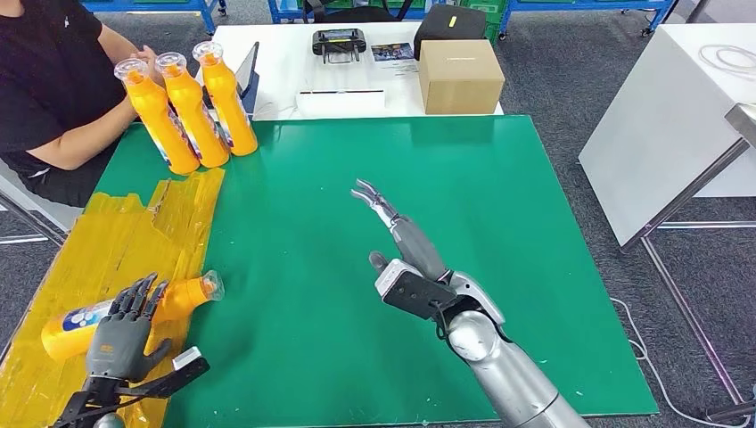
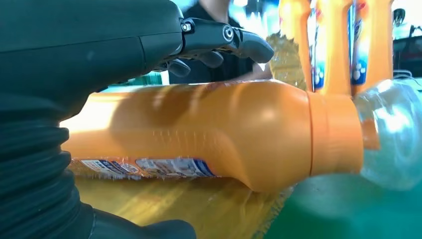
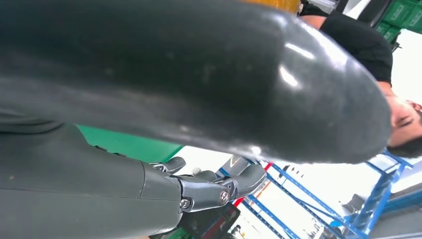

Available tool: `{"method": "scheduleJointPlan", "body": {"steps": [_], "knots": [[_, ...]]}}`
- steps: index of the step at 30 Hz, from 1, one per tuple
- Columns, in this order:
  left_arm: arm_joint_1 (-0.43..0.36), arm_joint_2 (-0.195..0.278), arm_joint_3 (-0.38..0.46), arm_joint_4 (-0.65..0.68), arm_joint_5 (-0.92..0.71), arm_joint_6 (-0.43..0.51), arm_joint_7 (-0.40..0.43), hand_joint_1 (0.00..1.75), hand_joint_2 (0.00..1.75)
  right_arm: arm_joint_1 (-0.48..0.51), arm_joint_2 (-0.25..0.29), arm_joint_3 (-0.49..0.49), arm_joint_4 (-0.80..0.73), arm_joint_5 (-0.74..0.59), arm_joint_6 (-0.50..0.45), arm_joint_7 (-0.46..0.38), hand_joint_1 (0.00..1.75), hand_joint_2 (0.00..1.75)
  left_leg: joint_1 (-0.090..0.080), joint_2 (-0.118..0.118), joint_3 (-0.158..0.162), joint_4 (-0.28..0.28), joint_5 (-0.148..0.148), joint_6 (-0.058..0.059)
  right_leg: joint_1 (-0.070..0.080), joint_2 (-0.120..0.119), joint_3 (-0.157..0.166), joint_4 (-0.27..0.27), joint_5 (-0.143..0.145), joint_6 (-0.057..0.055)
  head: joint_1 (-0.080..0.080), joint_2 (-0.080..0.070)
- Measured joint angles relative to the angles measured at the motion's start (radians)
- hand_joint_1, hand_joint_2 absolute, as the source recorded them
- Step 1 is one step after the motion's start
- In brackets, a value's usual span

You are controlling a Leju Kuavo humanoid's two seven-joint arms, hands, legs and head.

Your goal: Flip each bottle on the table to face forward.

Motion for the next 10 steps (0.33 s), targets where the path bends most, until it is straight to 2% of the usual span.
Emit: {"method": "scheduleJointPlan", "body": {"steps": [6,10], "knots": [[0.062,0.049,0.0,-0.09,0.244,-0.271,-0.161,0.0,1.75,-0.022,0.002,0.004,0.032,0.005,0.017,0.0,0.0,0.0,0.0,0.0,-0.001,0.0,0.0,0.0,-0.001,0.0,-0.001,0.0,0.0,0.0,0.0,0.0],[0.113,0.063,0.007,-0.162,0.385,-0.385,-0.234,0.0,1.75,-0.032,0.004,0.007,0.049,0.006,0.021,-0.001,0.0,0.0,0.0,-0.001,-0.002,0.0,0.0,0.0,-0.001,0.0,-0.003,0.0,0.0,0.0,0.0,0.0]]}}
